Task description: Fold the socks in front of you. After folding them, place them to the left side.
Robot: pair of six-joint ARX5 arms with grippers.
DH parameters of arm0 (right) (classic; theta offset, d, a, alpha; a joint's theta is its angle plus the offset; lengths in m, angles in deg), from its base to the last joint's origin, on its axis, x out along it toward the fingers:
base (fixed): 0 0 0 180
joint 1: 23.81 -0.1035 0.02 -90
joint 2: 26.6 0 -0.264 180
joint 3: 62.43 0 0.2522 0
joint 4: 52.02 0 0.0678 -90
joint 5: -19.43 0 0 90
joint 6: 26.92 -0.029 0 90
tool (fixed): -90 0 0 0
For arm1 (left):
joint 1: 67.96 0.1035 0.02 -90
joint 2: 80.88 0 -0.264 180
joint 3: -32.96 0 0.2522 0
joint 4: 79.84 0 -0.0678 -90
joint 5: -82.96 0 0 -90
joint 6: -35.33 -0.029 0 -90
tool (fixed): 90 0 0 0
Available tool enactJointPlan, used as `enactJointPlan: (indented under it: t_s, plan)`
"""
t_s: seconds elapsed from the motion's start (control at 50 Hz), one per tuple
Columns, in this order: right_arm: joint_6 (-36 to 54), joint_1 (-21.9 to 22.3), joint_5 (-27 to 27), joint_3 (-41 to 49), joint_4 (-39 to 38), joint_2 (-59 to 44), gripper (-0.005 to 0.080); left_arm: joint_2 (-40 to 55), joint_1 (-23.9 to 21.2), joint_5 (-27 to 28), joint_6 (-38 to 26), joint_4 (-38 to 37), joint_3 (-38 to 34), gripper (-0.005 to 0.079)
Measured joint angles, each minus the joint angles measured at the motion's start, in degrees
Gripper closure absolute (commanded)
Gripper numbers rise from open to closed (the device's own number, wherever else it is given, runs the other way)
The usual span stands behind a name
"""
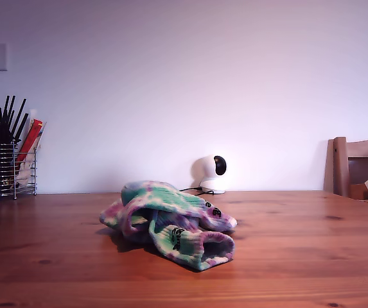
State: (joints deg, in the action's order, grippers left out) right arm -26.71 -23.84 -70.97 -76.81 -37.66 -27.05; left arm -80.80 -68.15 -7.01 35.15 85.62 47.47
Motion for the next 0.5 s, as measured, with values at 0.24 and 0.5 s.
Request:
enactJointPlan:
  t_s: [0.24, 0.5]
  plan:
    - [-4.7, 3.3, -2.0, -0.2, 9.7, 0.0, 0.0764, -0.3, 2.6, 5.3, -0.2, -10.3, -0.2, 0.0761]
    - [-5.0, 3.3, -2.1, -0.2, 9.5, 0.0, 0.0764, -0.3, 2.6, 5.4, -0.2, -10.3, -0.2, 0.0761]
